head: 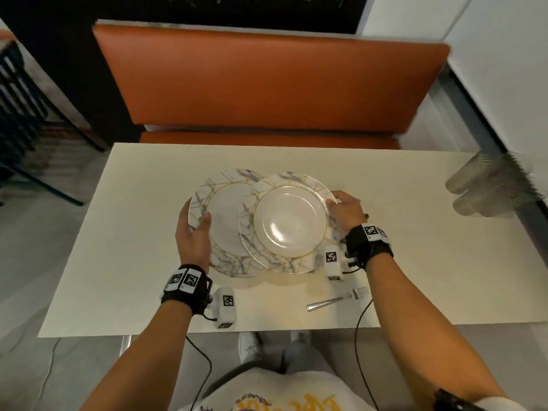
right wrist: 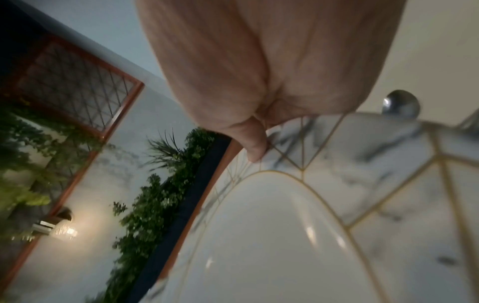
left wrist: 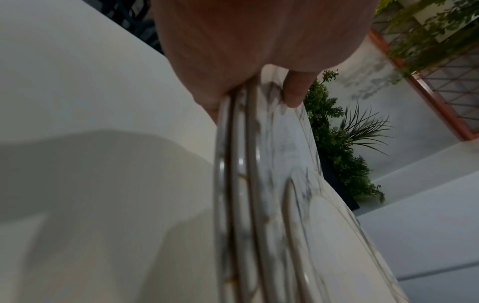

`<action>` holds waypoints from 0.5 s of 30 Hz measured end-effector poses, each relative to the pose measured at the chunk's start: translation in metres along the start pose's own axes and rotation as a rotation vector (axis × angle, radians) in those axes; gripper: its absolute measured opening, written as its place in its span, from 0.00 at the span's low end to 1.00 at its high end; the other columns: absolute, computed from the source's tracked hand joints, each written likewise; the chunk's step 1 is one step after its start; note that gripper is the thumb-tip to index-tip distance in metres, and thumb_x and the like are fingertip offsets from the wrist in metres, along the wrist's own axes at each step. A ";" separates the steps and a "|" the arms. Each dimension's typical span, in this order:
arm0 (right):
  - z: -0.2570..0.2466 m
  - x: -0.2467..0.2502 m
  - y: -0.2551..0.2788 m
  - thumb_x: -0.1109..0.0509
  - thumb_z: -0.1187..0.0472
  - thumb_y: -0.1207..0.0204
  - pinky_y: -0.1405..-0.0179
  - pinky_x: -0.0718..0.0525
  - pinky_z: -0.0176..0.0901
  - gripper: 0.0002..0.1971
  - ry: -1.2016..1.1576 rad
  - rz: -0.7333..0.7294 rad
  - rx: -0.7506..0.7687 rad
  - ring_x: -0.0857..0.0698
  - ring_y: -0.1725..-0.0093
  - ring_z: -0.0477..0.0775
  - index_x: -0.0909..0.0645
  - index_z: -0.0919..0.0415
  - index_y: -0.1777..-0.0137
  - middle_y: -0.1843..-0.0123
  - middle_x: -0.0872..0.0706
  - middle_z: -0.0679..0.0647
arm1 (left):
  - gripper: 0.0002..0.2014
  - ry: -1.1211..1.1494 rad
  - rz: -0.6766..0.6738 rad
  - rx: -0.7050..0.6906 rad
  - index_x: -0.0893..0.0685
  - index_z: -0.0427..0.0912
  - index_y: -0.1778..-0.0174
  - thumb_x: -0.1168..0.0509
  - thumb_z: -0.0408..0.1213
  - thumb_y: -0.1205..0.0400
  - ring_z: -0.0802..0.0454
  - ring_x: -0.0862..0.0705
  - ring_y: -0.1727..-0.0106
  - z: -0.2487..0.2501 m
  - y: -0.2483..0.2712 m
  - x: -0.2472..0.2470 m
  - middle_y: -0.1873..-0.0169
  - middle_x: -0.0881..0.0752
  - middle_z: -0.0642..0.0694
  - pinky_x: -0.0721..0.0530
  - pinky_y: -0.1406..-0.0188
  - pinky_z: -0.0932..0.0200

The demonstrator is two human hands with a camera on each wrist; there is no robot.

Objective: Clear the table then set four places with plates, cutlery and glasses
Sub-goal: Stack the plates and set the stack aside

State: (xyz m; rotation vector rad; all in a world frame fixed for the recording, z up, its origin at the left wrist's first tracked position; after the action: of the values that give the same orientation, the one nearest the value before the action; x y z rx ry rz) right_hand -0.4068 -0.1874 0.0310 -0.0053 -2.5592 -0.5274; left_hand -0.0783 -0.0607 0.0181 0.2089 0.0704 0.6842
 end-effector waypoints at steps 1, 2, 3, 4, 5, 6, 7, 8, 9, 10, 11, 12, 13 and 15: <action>0.001 -0.009 0.007 0.37 0.60 0.17 0.54 0.17 0.42 0.11 0.010 0.005 -0.006 0.13 0.51 0.55 0.15 0.52 0.41 0.48 0.11 0.53 | 0.24 0.033 -0.022 0.035 0.22 0.61 0.21 0.32 0.35 0.12 0.54 0.21 0.24 -0.002 0.002 -0.004 0.25 0.19 0.54 0.23 0.22 0.50; 0.003 -0.019 0.010 0.37 0.59 0.18 0.49 0.15 0.46 0.11 0.027 0.005 -0.008 0.13 0.49 0.57 0.16 0.53 0.40 0.48 0.12 0.54 | 0.24 0.056 -0.042 0.071 0.21 0.64 0.23 0.33 0.35 0.12 0.53 0.23 0.22 -0.006 0.002 -0.007 0.23 0.20 0.53 0.24 0.20 0.47; 0.005 -0.029 0.014 0.38 0.58 0.18 0.43 0.15 0.52 0.12 0.046 -0.005 -0.005 0.13 0.46 0.59 0.18 0.55 0.40 0.46 0.12 0.56 | 0.23 0.074 -0.057 0.110 0.20 0.66 0.25 0.34 0.34 0.12 0.52 0.24 0.20 -0.006 0.003 -0.010 0.22 0.21 0.53 0.26 0.19 0.45; 0.007 -0.039 0.017 0.40 0.56 0.18 0.40 0.15 0.56 0.12 0.073 -0.017 -0.003 0.13 0.43 0.62 0.20 0.55 0.39 0.43 0.13 0.58 | 0.23 0.088 -0.067 0.150 0.19 0.67 0.27 0.36 0.34 0.11 0.51 0.25 0.20 -0.007 0.002 -0.012 0.22 0.22 0.53 0.28 0.18 0.43; 0.008 -0.048 0.019 0.41 0.56 0.18 0.38 0.17 0.56 0.13 0.101 -0.022 0.004 0.14 0.41 0.64 0.21 0.56 0.37 0.39 0.15 0.60 | 0.23 0.106 -0.080 0.174 0.18 0.66 0.28 0.39 0.33 0.11 0.51 0.24 0.20 -0.006 0.003 -0.015 0.22 0.21 0.53 0.28 0.18 0.42; 0.008 -0.055 0.022 0.42 0.57 0.16 0.38 0.19 0.52 0.14 0.117 -0.009 0.013 0.15 0.40 0.63 0.23 0.57 0.34 0.35 0.17 0.61 | 0.22 0.127 -0.087 0.178 0.18 0.65 0.28 0.41 0.33 0.11 0.50 0.23 0.21 -0.005 0.003 -0.018 0.23 0.20 0.52 0.27 0.19 0.43; 0.006 -0.061 0.026 0.42 0.60 0.14 0.41 0.21 0.47 0.15 0.122 0.008 0.013 0.16 0.40 0.62 0.24 0.59 0.31 0.34 0.17 0.60 | 0.21 0.141 -0.093 0.173 0.17 0.63 0.29 0.44 0.34 0.10 0.51 0.23 0.21 -0.002 0.005 -0.020 0.24 0.20 0.52 0.26 0.20 0.45; 0.007 -0.065 0.028 0.42 0.61 0.13 0.44 0.24 0.43 0.17 0.123 0.031 0.008 0.16 0.41 0.61 0.26 0.59 0.26 0.34 0.18 0.59 | 0.21 0.143 -0.098 0.169 0.17 0.61 0.29 0.46 0.35 0.10 0.52 0.25 0.22 -0.001 0.005 -0.022 0.25 0.21 0.53 0.28 0.21 0.47; 0.008 -0.069 0.031 0.43 0.62 0.12 0.46 0.26 0.41 0.19 0.131 0.060 -0.001 0.17 0.43 0.60 0.28 0.58 0.23 0.34 0.17 0.59 | 0.21 0.131 -0.102 0.170 0.17 0.61 0.28 0.47 0.36 0.10 0.53 0.27 0.22 0.000 0.006 -0.023 0.25 0.23 0.53 0.30 0.22 0.50; 0.009 -0.071 0.034 0.43 0.63 0.12 0.48 0.27 0.40 0.21 0.133 0.076 -0.019 0.17 0.46 0.58 0.30 0.57 0.20 0.35 0.17 0.60 | 0.21 0.105 -0.102 0.164 0.17 0.61 0.27 0.48 0.37 0.10 0.53 0.28 0.21 -0.001 0.005 -0.023 0.25 0.23 0.53 0.31 0.23 0.50; 0.010 -0.073 0.036 0.44 0.63 0.11 0.48 0.27 0.40 0.21 0.131 0.083 -0.022 0.18 0.47 0.57 0.32 0.55 0.19 0.36 0.16 0.61 | 0.21 0.057 -0.099 0.150 0.18 0.61 0.27 0.47 0.40 0.10 0.51 0.27 0.20 -0.001 0.005 -0.023 0.25 0.22 0.53 0.29 0.21 0.48; 0.012 -0.075 0.035 0.44 0.62 0.11 0.47 0.25 0.41 0.21 0.128 0.083 -0.019 0.17 0.46 0.58 0.32 0.54 0.19 0.36 0.16 0.62 | 0.20 0.000 -0.097 0.133 0.18 0.63 0.26 0.45 0.44 0.11 0.49 0.25 0.21 -0.003 0.004 -0.023 0.24 0.21 0.53 0.28 0.20 0.46; 0.013 -0.076 0.035 0.45 0.60 0.10 0.45 0.24 0.42 0.21 0.132 0.085 -0.017 0.16 0.42 0.60 0.31 0.54 0.19 0.35 0.16 0.62 | 0.19 -0.057 -0.096 0.114 0.20 0.64 0.25 0.42 0.47 0.12 0.49 0.23 0.22 -0.002 0.004 -0.024 0.24 0.20 0.53 0.26 0.21 0.45; 0.014 -0.074 0.034 0.45 0.59 0.10 0.36 0.20 0.47 0.21 0.146 0.101 -0.002 0.16 0.35 0.64 0.31 0.54 0.18 0.34 0.15 0.62 | 0.22 -0.180 -0.102 0.065 0.23 0.64 0.22 0.35 0.50 0.13 0.53 0.20 0.29 -0.003 0.006 -0.028 0.28 0.19 0.56 0.22 0.27 0.52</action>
State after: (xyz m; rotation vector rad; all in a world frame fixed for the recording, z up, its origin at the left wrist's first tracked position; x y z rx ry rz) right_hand -0.3460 -0.1437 -0.0038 -0.0934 -2.4022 -0.4737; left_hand -0.1041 -0.0736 0.0166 0.3267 -0.0692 0.5598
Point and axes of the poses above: each hand's wrist, its own y-axis away from the middle knuckle, its own x-axis out of the back of the hand, z = x × y, the point moved 3 cm from there along -y, towards the middle knuckle
